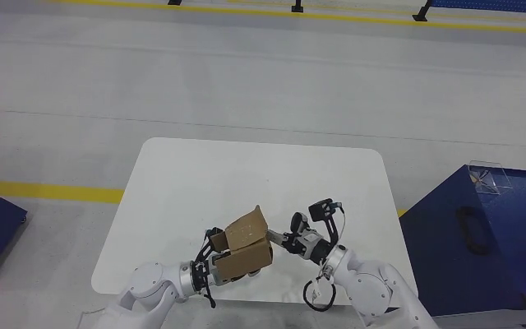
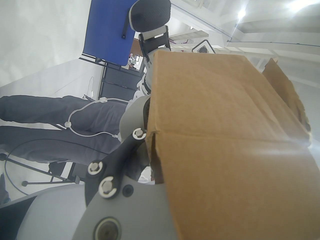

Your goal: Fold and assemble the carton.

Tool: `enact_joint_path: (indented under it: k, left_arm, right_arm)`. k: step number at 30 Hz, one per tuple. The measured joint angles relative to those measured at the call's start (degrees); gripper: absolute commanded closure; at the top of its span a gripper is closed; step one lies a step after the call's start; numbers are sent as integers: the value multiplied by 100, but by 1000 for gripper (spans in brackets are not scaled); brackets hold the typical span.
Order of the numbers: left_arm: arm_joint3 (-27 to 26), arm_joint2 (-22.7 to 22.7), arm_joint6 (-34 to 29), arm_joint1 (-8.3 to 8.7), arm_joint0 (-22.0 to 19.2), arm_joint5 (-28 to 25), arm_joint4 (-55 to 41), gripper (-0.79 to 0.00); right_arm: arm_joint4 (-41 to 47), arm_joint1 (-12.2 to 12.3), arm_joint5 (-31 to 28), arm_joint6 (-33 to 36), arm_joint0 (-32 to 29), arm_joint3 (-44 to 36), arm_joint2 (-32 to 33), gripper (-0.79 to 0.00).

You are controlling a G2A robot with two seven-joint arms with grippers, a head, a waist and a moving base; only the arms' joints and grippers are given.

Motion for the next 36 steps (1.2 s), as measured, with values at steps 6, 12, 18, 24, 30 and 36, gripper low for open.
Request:
enact_joint_path:
  k: [6,12,18,24,30,36]
  left_arm:
    - [6,-19,-22,4,12,-4,-3,0]
    - [-31,-1,16,2,21,12,27,0]
    - [-25,45,46,-10,-2,15,33,0]
    - [-1,61,23,-17,7,-21,-8,0]
    - [0,63,17,-17,7,-22,-10,0]
    - [0,63,17,-17,7,-22,-10,0]
  right_arm:
    - [37,38,81,316,-64,125,184,-785]
    - [87,6,37,403,19,150,-96,-785]
    - [85,-5,23,322,65,150,-164,-785]
    - [415,13,-72,-271,-115,139,267,-785]
    - [771,19,215,-1793,-645,-12,1247,-785]
    - [1493,8,87,-2281,-1043,-204,1730,-785]
